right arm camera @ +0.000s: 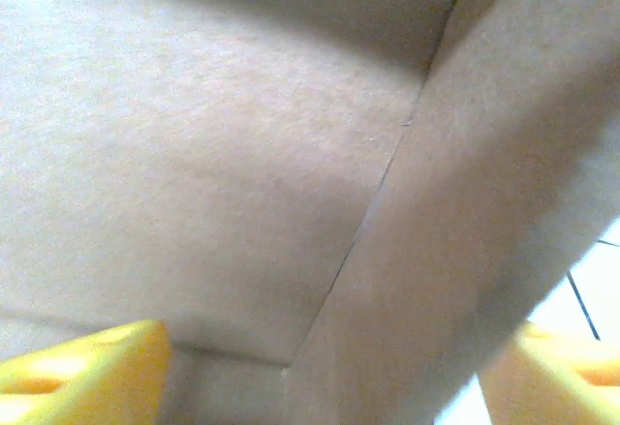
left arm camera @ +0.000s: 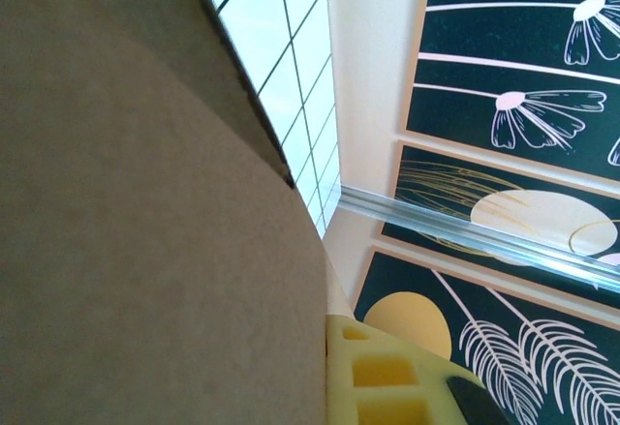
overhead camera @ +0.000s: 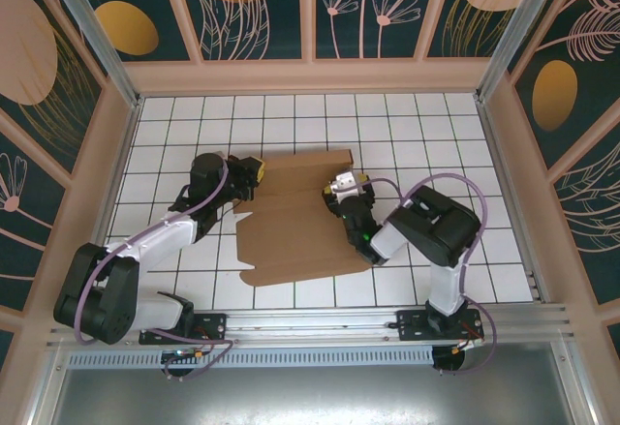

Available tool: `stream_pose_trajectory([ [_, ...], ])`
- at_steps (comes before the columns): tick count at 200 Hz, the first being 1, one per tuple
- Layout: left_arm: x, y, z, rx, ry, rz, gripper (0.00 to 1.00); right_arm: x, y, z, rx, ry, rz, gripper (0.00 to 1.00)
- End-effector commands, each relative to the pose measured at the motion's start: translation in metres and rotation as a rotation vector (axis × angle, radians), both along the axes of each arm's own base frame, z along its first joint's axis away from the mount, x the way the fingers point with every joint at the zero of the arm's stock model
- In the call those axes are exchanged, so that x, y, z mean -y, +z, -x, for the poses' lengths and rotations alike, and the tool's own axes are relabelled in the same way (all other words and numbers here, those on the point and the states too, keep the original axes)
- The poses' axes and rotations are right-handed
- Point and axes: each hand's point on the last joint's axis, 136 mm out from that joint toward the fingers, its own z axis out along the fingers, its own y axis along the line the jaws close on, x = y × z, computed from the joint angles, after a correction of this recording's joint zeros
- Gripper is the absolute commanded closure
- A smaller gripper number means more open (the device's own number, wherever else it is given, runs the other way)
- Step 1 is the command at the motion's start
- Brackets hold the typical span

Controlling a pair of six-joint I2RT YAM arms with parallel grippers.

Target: Fold the paper box

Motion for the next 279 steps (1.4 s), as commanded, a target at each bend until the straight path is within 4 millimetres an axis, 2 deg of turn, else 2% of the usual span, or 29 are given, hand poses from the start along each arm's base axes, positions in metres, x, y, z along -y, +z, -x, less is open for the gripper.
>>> stream_pose_trajectory([
  [1,0.0,-0.023,-0.001,-0.049,0.005,-0.04,1.0,-0.014,0.052,0.013,0.117,0.147,-0.107,0.12],
  [31,-0.001,-0.026,-0.003,-0.041,0.002,-0.063,1.0,-0.003,0.086,0.036,0.147,0.229,-0.225,0.09],
  [56,-0.002,-0.019,-0.004,0.01,-0.004,-0.088,1.0,0.027,0.119,0.047,0.17,0.209,-0.375,0.11],
  [81,-0.002,-0.011,-0.004,0.067,-0.013,-0.095,1.0,0.058,0.152,0.05,0.107,0.203,-0.641,0.2],
  [105,-0.002,-0.006,-0.002,0.112,-0.007,-0.084,1.0,0.046,0.176,0.056,0.001,0.264,-0.743,0.28],
  [119,0.0,-0.002,-0.001,0.138,-0.006,-0.073,1.0,0.039,0.187,0.063,0.001,0.3,-0.803,0.29],
  [139,0.005,0.006,0.0,0.175,-0.014,-0.051,1.0,0.027,0.2,0.069,-0.054,0.345,-0.96,0.35],
  [151,0.007,0.01,0.0,0.193,-0.01,-0.048,1.0,0.019,0.199,0.065,-0.116,0.333,-1.039,0.4],
  [160,0.007,0.012,0.0,0.2,-0.004,-0.046,1.0,0.017,0.193,0.058,-0.137,0.262,-1.013,0.39],
  [173,0.006,0.012,-0.001,0.193,0.005,-0.045,1.0,0.021,0.181,0.048,-0.126,0.163,-0.876,0.31],
  [190,0.006,0.011,-0.003,0.177,0.008,-0.058,1.0,0.029,0.169,0.046,-0.057,0.162,-0.654,0.27],
  [204,0.005,0.007,-0.003,0.148,0.008,-0.079,1.0,0.04,0.156,0.045,-0.024,0.149,-0.56,0.29],
  [216,0.003,0.004,-0.002,0.138,0.016,-0.089,1.0,0.04,0.144,0.047,-0.018,0.154,-0.469,0.32],
  [230,0.001,0.001,0.0,0.134,0.026,-0.092,1.0,0.055,0.133,0.044,-0.009,0.084,-0.493,0.32],
  [250,0.001,-0.001,0.0,0.132,0.027,-0.091,1.0,0.057,0.118,0.038,-0.067,0.126,-0.575,0.33],
  [266,0.002,-0.002,0.0,0.132,0.022,-0.09,1.0,0.053,0.1,0.026,-0.098,0.115,-0.435,0.27],
  [279,0.004,-0.001,0.0,0.132,0.013,-0.087,1.0,0.048,0.095,0.021,-0.073,0.148,-0.353,0.25],
])
